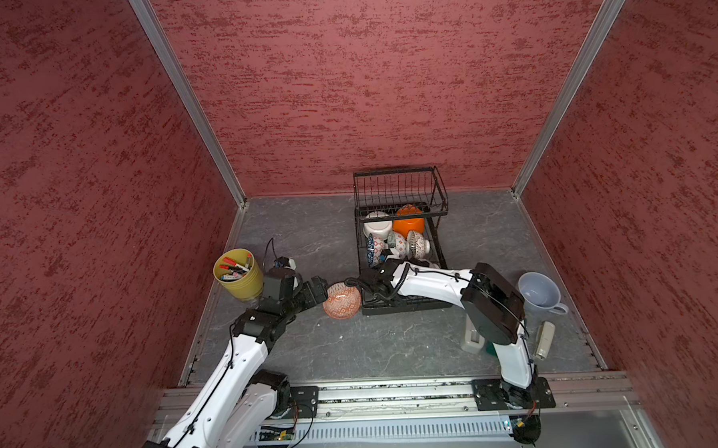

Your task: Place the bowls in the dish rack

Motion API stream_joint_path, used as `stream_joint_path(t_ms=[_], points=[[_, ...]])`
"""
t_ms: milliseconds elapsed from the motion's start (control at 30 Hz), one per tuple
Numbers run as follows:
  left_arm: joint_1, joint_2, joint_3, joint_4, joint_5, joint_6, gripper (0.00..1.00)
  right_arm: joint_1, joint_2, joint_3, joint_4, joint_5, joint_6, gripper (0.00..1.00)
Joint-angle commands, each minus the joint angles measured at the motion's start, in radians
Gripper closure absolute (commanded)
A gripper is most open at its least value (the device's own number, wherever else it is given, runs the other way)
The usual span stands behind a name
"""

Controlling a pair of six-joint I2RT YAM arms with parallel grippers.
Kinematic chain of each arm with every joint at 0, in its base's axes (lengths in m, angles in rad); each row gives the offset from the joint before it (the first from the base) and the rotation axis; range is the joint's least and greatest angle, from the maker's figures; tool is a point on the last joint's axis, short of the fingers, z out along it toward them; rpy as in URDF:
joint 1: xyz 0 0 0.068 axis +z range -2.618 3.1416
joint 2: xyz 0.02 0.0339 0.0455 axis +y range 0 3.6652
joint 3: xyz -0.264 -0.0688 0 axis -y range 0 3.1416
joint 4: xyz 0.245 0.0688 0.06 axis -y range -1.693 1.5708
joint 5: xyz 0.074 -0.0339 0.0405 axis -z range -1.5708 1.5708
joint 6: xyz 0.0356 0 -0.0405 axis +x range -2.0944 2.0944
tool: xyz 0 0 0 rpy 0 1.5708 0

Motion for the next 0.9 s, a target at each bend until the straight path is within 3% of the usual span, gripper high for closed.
stream_joint_path(t_ms=[0, 233, 567, 867], points=[[0.011, -0.015, -0.008, -0.005, 0.012, 0.014, 0.0, 0.007, 0.015, 0.028, 0.071, -0.087, 0.016, 1.0], [0.015, -0.027, -0.013, -0.017, 0.012, 0.014, 0.0, 0.007, 0.009, 0.049, 0.08, -0.107, 0.016, 1.0], [0.018, -0.04, -0.017, -0.023, 0.015, 0.011, 0.0, 0.006, -0.021, 0.051, 0.106, -0.127, 0.004, 0.82], [0.019, -0.041, -0.01, -0.027, 0.017, 0.009, 0.0, 0.006, -0.045, 0.046, 0.124, -0.13, -0.006, 0.74]])
